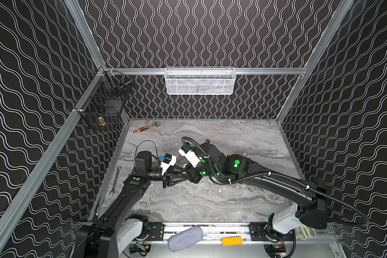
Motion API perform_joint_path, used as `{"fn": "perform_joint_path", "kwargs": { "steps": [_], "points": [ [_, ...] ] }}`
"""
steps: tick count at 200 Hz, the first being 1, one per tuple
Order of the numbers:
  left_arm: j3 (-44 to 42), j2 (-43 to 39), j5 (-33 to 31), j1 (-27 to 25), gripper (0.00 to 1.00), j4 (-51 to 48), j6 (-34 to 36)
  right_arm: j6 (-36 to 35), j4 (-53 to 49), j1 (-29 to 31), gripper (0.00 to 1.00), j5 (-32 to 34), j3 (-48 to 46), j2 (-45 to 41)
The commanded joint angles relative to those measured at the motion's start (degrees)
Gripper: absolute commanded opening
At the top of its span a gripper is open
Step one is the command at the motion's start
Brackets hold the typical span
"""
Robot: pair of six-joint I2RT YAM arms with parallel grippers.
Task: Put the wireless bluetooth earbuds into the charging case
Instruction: 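Lift the right gripper up and away from the case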
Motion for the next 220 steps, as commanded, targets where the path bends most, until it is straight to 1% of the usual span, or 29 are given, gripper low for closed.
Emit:
{"fn": "perform_joint_path", "kwargs": {
  "steps": [1,23,49,77,97,160,220],
  "points": [
    [0.2,0.0,-1.6,0.0,0.02,1.4,0.8,5.3,0.3,0.0,0.42,1.6,2.1,-0.3],
    [0.1,-0.2,-3.3,0.0,0.02,1.4,1.4,8.7,-2.1,0.0,0.4,2.2,5.0,0.8],
    [0.0,-0.2,-7.3,0.0,0.01,1.4,2.4,12.6,-4.3,0.0,0.38,1.6,7.0,1.3],
    [-0.4,-0.3,-8.2,0.0,0.01,3.0,2.1,15.4,-5.7,0.0,0.38,1.5,6.9,1.5],
    [-0.5,-0.2,-9.6,-0.1,0.01,4.0,2.0,16.9,-6.5,-0.9,0.38,1.3,5.1,0.7],
    [-0.7,0.0,-10.7,-0.1,0.01,7.0,0.9,18.6,-3.1,-5.5,0.36,-2.8,-1.3,-2.1],
    [-1.0,-0.1,-10.2,-0.2,0.01,7.2,0.7,18.5,1.7,-6.0,0.37,-6.7,-2.5,-0.5]
  ]
}}
